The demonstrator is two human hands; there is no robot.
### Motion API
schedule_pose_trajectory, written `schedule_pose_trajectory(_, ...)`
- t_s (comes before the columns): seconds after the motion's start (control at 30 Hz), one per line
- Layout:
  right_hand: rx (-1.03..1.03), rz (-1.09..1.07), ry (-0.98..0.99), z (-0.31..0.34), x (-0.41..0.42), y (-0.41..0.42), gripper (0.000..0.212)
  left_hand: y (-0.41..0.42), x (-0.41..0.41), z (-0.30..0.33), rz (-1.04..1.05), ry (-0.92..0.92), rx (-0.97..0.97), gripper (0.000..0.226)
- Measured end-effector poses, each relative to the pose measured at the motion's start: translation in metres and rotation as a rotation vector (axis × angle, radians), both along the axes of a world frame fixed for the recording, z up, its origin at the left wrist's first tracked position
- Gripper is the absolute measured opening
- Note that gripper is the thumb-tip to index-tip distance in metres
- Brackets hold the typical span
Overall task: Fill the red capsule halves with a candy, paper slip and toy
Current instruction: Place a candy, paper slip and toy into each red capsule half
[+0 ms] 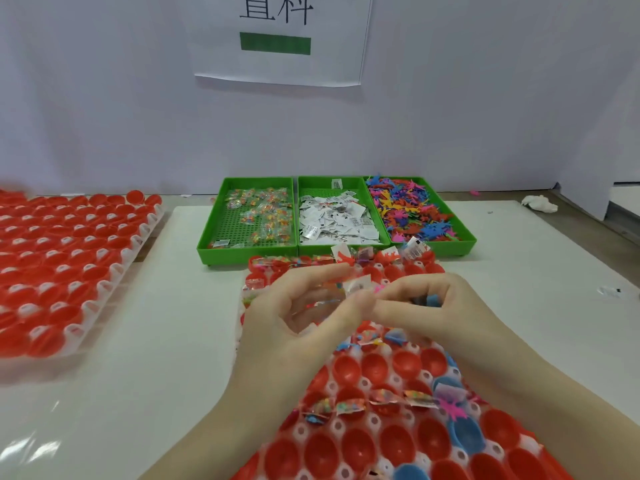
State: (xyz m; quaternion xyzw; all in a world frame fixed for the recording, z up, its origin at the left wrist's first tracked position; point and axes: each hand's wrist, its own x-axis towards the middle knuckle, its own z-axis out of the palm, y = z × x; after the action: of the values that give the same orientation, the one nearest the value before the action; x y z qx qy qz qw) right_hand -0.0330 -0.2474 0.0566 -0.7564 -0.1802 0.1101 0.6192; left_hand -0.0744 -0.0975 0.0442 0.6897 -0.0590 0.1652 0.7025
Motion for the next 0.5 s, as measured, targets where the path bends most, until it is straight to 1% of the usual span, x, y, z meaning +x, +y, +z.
schedule_pose_trajectory(0.07,0.047,-0.008,0.055,-0.001,-0.009,-0.003,0.028,-0.002,-0.007,-0.002,0.003,0.006,0.014,0.032)
schedule_pose_trajectory(0.17,0.042,-0.045,0.075,-0.002,-0.021,-0.003,0.03,-0.008,-0.015,-0.003,-0.013,0.007,-0.007,0.02)
schedule_pose_trajectory(0.23,0.015,-0.042,0.048,-0.001,-0.028,0.0,0.028,-0.01,-0.017,-0.004,0.006,0.003,-0.012,0.022)
schedule_pose_trajectory(0.27,0.024,-0.034,0.052,0.001,-0.03,0.001,0.027,-0.009,-0.018,-0.004,0.018,0.008,-0.02,0.027)
schedule_pose_trajectory(0.33,0.096,-0.034,0.158,0.005,-0.031,-0.003,0.035,-0.006,-0.02,-0.006,0.036,0.034,-0.035,0.036)
schedule_pose_trajectory(0.37,0.161,-0.027,0.22,0.008,-0.032,-0.006,0.036,-0.005,-0.021,-0.008,0.039,0.048,-0.042,0.034)
schedule_pose_trajectory(0.43,0.299,0.018,0.241,0.008,-0.034,-0.013,0.028,-0.005,-0.023,-0.011,0.039,0.081,-0.069,0.031)
schedule_pose_trajectory(0.5,0.401,0.034,0.268,0.006,-0.036,-0.018,0.036,-0.006,-0.026,-0.013,0.004,0.106,-0.093,0.032)
